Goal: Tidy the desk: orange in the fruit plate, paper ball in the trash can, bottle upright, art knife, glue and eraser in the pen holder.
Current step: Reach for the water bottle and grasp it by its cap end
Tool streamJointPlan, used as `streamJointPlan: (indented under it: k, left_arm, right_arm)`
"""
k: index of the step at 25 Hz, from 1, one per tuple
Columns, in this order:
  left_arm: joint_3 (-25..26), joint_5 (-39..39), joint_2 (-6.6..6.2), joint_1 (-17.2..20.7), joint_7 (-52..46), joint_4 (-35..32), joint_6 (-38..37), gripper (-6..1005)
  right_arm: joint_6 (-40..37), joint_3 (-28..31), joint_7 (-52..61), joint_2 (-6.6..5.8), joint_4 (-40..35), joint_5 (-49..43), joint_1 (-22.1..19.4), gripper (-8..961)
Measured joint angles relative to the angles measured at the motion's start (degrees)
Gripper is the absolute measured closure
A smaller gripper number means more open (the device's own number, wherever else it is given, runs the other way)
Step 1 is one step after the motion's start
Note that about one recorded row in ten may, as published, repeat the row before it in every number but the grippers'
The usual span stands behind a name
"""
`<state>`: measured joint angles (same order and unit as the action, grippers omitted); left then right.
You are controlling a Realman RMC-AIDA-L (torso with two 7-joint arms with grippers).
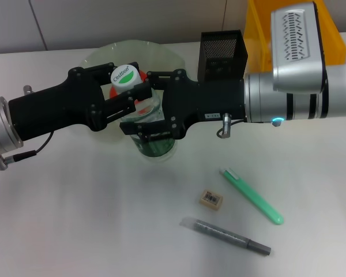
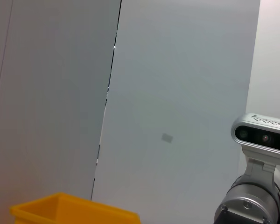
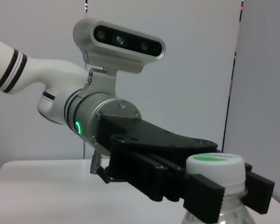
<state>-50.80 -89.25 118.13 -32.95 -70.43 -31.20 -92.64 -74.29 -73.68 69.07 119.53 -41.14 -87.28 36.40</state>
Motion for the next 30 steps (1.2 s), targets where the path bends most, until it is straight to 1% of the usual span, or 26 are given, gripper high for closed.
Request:
streamJointPlan:
  k: [24,30]
  left_arm:
    - [-0.1,0.1,-0.01,0.0,-0.1,0.0,0.2,549]
    - [-0.1,0.0,-0.09,0.0,-0.1,-0.3,0.3,549]
  right_arm:
    - [-0.3,0.5,1.4,-0.09,-0.5,0.0,0.5,191]
    - [-0.2,0.0,5.1,-0.21,-1.4,-0.4,0.5,193]
